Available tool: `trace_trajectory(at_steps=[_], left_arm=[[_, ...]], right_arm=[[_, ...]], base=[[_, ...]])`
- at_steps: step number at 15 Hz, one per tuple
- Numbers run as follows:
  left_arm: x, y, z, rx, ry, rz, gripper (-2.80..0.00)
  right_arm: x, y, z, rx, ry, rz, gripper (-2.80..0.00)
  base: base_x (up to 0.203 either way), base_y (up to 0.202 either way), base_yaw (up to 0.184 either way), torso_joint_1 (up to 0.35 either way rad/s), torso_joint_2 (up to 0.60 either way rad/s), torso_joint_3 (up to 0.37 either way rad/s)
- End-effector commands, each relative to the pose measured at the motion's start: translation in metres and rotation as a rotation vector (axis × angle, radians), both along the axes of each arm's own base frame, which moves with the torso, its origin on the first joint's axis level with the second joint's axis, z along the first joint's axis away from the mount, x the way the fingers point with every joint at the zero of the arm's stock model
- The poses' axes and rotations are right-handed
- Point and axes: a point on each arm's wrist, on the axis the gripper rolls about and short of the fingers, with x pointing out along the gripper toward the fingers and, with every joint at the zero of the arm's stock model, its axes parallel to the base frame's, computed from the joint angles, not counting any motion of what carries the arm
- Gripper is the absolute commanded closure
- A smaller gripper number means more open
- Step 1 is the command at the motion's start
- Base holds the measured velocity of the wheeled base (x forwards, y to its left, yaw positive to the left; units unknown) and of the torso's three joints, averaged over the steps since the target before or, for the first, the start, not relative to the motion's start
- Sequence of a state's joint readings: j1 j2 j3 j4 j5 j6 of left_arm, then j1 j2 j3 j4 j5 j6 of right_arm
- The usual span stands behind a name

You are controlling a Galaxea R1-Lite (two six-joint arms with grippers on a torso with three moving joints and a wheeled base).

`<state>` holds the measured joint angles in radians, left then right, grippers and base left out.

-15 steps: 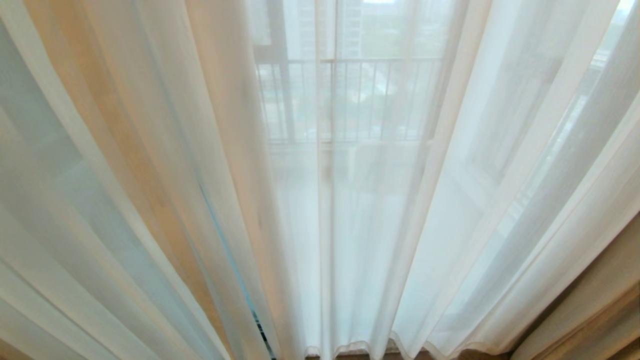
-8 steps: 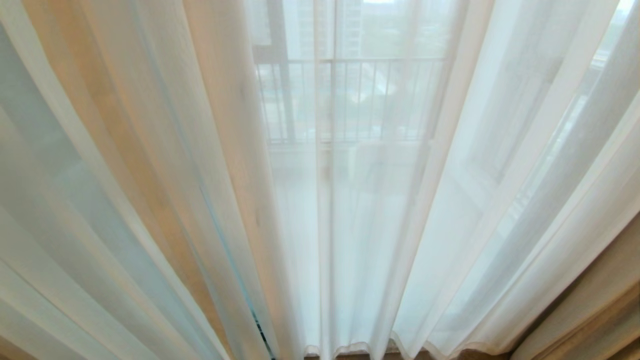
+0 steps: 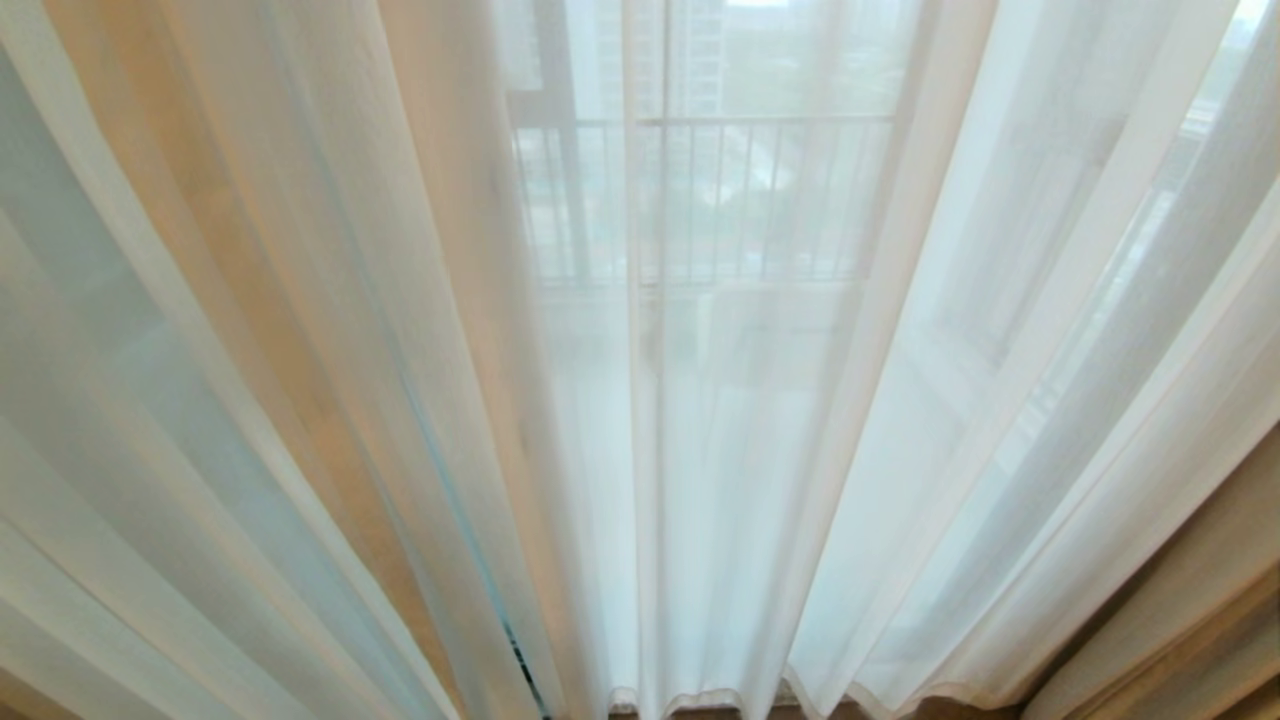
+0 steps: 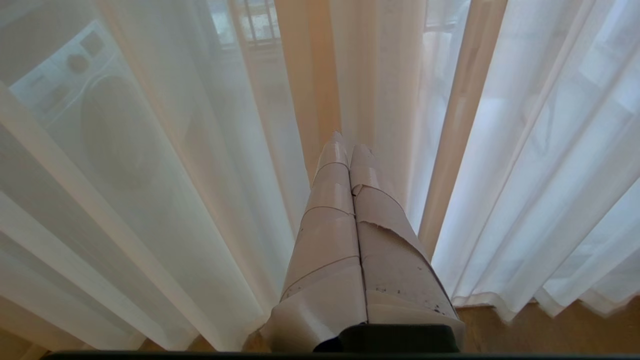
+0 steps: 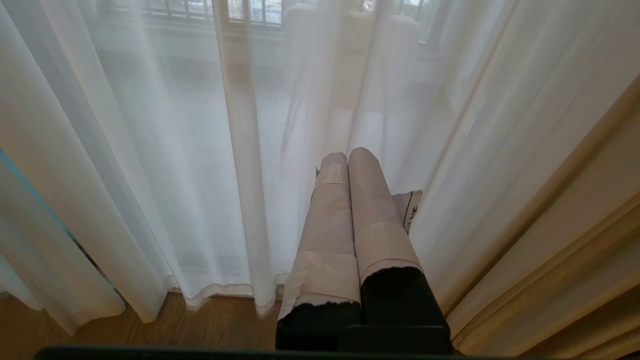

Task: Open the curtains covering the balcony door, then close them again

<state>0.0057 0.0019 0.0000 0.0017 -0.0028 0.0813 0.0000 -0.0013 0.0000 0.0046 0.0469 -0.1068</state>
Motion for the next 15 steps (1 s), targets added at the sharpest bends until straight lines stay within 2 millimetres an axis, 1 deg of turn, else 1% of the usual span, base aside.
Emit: trace_trajectory(at_steps=[1,9,15], left_arm=[[0.0,0.0,0.0,0.0,-0.001,0.0,0.0],[0.0,0.0,0.0,0.0,0.0,0.0,0.0],[0.0,0.0,0.0,-0.002,0.0,0.0,0.0]], right_arm=[[0.0001,0.0,0.0,-0.001,0.001,0.001,0.0],[0.0001,0.0,0.0,-0.001,0.001,-0.001,0.0],[0.0001,0.0,0.0,0.036,0.003,-0.001,0.0]], base=[[0.0,0.0,0.0,0.0,0.0,0.0],[0.0,0.0,0.0,0.0,0.0,0.0],[0.0,0.0,0.0,0.0,0.0,0.0]])
